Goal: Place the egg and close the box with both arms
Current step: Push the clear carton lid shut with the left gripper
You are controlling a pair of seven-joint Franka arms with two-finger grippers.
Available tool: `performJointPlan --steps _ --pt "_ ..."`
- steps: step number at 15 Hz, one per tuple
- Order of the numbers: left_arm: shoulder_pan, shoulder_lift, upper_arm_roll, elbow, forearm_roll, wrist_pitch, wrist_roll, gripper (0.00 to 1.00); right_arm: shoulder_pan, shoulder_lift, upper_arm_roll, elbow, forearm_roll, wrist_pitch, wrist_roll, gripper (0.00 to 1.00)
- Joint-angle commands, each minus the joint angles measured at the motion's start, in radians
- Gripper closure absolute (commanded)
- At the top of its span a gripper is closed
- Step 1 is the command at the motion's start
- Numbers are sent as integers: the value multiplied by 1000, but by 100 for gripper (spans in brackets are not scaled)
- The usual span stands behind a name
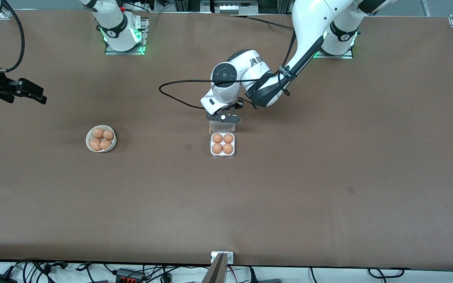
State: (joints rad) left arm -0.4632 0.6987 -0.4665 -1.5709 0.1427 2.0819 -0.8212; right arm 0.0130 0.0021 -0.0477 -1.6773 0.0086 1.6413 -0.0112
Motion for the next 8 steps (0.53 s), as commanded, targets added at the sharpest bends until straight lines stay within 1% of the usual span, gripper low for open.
performJointPlan --steps 1,5,6,8 --pt "-6 64 6 87 21 -6 -6 100 1 -11 0 2 -13 2 -9 0" --pt "-11 113 6 153 23 -6 -6 100 4 -13 2 1 -13 31 -9 0" --pt "-9 114 8 160 23 -6 -4 100 5 -13 3 1 -13 32 -9 0" --pt "-8 125 19 202 21 -6 -7 100 4 -14 2 -1 -13 31 -9 0"
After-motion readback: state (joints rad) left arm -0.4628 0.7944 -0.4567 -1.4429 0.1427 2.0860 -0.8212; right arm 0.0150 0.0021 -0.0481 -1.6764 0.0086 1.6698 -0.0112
